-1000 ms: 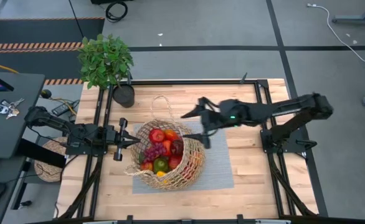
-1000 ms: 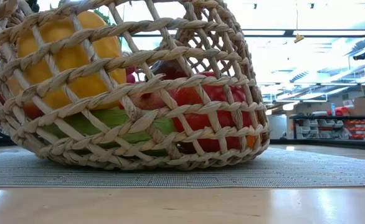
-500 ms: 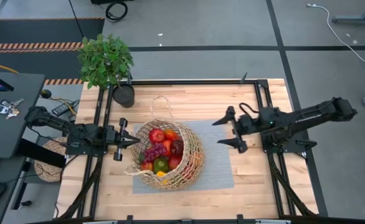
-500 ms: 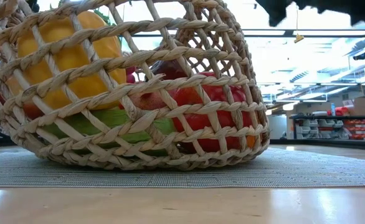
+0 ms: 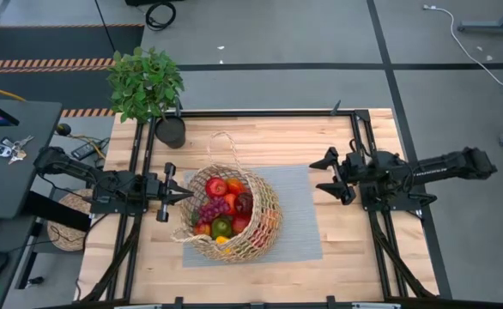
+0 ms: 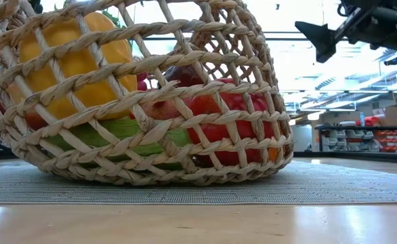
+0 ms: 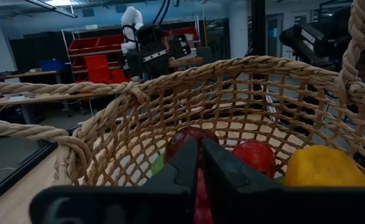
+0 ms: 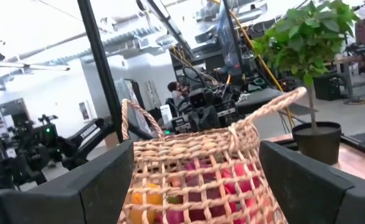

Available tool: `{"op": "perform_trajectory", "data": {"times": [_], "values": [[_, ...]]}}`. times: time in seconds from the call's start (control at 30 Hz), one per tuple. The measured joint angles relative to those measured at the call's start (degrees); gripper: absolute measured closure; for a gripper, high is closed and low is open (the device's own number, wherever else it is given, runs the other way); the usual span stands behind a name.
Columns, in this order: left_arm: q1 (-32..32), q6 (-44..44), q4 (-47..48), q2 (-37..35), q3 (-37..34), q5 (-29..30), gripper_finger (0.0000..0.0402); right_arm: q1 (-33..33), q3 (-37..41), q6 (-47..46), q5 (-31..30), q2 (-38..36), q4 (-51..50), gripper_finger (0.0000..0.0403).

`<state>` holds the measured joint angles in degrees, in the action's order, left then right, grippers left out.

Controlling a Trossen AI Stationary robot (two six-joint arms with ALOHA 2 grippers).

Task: Build produce basket
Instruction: Return to Home Position

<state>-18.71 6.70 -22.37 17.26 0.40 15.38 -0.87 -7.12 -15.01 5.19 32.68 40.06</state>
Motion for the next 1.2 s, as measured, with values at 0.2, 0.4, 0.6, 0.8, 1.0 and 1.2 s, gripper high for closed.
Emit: {"op": "perform_trajectory", "data": {"times": [0.2, 0.4, 0.6, 0.8, 1.0, 1.2], "values": [[0.0, 0.0, 0.0, 0.0, 0.0, 0.0, 0.0370, 0.4, 3.0, 0.6, -0.8, -4.5, 0.9, 0.0055], [0.0, 0.0, 0.0, 0.0, 0.0, 0.0, 0.0367, 0.4, 6.7, -2.2, -4.8, -10.5, 1.6, 0.0055], [0.0, 0.0, 0.0, 0.0, 0.0, 0.0, 0.0374, 0.3, 6.7, -8.0, -5.6, -11.4, 2.7, 0.0055], [0.0, 0.0, 0.0, 0.0, 0.0, 0.0, 0.0368, 0.3, 6.6, -0.9, -4.1, -11.4, 1.3, 0.0055], [0.0, 0.0, 0.0, 0.0, 0.0, 0.0, 0.0368, 0.3, 6.6, 2.1, -4.1, -11.8, -1.2, 0.0055], [0.0, 0.0, 0.0, 0.0, 0.0, 0.0, 0.0374, 1.1, 6.6, 13.0, -6.0, -16.4, -12.7, 0.0055]]}}
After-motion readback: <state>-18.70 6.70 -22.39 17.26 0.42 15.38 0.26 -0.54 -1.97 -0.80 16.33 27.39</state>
